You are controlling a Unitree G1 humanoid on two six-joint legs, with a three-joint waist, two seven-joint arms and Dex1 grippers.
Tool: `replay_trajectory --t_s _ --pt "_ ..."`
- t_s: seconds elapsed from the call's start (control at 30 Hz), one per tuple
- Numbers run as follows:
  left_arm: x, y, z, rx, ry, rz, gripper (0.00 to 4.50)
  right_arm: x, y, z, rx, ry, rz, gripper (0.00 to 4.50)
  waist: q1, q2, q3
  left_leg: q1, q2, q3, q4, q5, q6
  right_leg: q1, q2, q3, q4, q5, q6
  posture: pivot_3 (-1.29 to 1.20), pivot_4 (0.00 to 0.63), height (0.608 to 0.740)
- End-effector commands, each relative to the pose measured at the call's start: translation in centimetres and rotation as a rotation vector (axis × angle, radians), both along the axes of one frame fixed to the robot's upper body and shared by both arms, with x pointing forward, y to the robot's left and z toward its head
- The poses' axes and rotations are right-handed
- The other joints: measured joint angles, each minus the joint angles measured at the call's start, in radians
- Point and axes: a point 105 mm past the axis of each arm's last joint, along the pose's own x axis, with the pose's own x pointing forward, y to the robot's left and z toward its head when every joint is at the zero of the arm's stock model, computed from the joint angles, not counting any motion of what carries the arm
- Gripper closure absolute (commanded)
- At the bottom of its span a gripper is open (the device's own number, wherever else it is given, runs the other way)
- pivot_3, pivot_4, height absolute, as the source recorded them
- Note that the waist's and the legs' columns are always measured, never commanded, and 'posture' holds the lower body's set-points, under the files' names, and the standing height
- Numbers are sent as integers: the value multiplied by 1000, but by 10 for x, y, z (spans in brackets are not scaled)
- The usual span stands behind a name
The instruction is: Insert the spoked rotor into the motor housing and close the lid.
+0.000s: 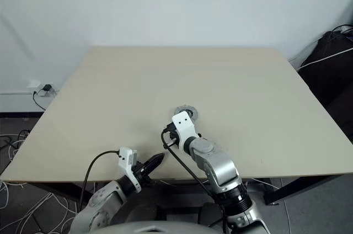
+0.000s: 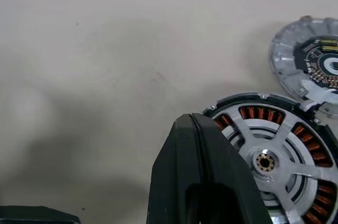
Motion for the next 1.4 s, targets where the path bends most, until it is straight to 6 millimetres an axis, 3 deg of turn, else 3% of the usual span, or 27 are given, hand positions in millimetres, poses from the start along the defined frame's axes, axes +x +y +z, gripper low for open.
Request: replay_trajectory --t_s 0.03,0.17,0.27,0.53,0.7,0.77,0.9,1.0,1.1,1.2,1.37,1.4 --pt "3 -3 12 -17 -48 -18 4479 -2 10 21 71 -68 69 4500 0 0 0 0 0 0 0 0 0 0 0 0 0 0 0 0 0 740" --pt "3 -3 11 -13 -54 -15 4479 0 5 35 121 -134 68 4500 1 0 0 0 0 0 0 0 0 0 0 0 0 0 0 0 0 740" --pt "5 -2 12 16 -85 5 4479 11 -14 29 -19 -229 11 4500 2 0 0 0 0 0 0 0 0 0 0 0 0 0 0 0 0 740" --pt "6 -5 11 32 -103 3 4479 25 -30 -8 -183 -215 -7 4500 -2 1 0 0 1 1 0 0 0 -1 1 0 0 0 0 0 0 740" --pt "6 -6 14 35 -106 9 4479 18 -32 -43 -223 -94 26 4500 -2 0 -4 1 1 1 0 0 0 0 1 0 0 0 0 0 0 740" --pt "6 -6 16 34 -107 15 4479 15 -34 -48 -244 -87 38 4500 -2 1 -7 1 1 1 1 0 0 1 1 0 0 0 0 0 0 740" --pt "6 -6 18 33 -107 25 4479 23 -34 -24 -210 -156 46 4500 0 2 -7 2 1 1 1 0 0 2 0 0 1 0 1 0 0 740" --pt "7 -8 19 29 -107 24 4479 27 -32 6 -247 -251 146 4500 3 4 -5 2 1 1 1 0 0 1 0 0 1 0 1 0 0 740" --pt "7 -11 17 27 -105 20 4479 26 -34 19 -293 -266 233 4500 3 5 -4 0 0 1 1 0 0 0 0 0 1 0 1 0 0 740" --pt "8 -14 16 21 -105 15 4500 20 -38 23 -357 -225 338 3905 4 5 -4 1 1 1 1 0 0 -1 1 0 1 0 0 0 0 740" --pt "8 -15 16 15 -104 17 4500 8 -48 18 -458 -155 493 2301 11 5 -3 0 0 1 1 0 0 0 0 0 0 0 0 0 0 740" --pt "8 -15 15 14 -103 19 4500 4 -49 16 -476 -139 541 2301 12 5 -3 0 0 1 2 0 1 0 0 0 0 0 0 0 0 740"
